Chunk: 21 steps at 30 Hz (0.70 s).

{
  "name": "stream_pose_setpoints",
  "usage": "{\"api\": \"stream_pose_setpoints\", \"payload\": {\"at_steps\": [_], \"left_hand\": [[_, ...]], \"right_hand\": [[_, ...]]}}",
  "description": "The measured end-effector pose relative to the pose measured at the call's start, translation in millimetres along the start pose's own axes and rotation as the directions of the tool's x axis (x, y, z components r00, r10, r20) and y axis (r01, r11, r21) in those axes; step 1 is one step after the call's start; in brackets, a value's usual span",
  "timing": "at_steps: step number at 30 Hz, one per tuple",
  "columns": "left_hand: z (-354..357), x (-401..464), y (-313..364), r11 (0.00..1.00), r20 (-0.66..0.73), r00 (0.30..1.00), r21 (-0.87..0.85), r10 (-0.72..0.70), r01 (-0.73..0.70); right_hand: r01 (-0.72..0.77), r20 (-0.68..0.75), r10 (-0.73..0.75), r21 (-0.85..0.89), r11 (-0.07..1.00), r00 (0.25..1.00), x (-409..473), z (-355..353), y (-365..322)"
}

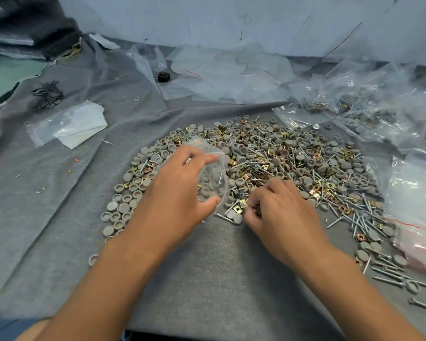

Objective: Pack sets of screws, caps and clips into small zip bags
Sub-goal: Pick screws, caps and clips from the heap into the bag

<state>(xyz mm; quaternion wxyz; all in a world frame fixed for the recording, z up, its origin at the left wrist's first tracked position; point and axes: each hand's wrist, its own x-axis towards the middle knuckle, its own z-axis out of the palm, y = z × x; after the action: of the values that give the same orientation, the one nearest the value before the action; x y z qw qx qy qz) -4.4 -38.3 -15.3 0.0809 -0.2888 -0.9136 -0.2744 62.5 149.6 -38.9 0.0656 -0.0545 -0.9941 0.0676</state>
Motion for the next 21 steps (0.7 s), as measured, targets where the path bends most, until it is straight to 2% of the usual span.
{"api": "stream_pose_setpoints", "payload": {"at_steps": [2,4,6,12,16,21], "left_hand": [[2.7,-0.4,1.5,1.0,0.015,1.0,-0.012,0.006,-0.005],[4.1,-0.5,2.6,1.0,0.019,1.0,-0.027,0.008,-0.007],[4.4,0.0,4.2,0.999,0.026,1.0,-0.048,0.01,-0.009],[6.6,0.1,6.8,0.996,0.035,0.999,-0.083,0.019,-0.016],[11.0,1.1,12.2,0.995,0.039,0.999,-0.092,0.028,-0.024],[12.5,2.1,16.0,0.995,0.048,0.998,-0.098,0.027,-0.022]], "right_hand": [[-0.04,0.022,0.035,0.253,0.967,0.999,3.1,-4.6,8.3],[-0.021,0.041,0.001,0.503,0.864,0.999,4.6,-11.7,12.2],[0.036,0.006,-0.05,0.619,0.785,0.999,3.4,-18.8,9.8],[0.174,-0.136,-0.12,0.526,0.832,0.983,1.4,-16.7,4.6],[0.337,-0.331,-0.203,0.421,0.842,0.922,2.2,-17.0,-1.1],[0.411,-0.457,-0.275,0.229,0.882,0.846,2.6,-9.6,-14.9]]}}
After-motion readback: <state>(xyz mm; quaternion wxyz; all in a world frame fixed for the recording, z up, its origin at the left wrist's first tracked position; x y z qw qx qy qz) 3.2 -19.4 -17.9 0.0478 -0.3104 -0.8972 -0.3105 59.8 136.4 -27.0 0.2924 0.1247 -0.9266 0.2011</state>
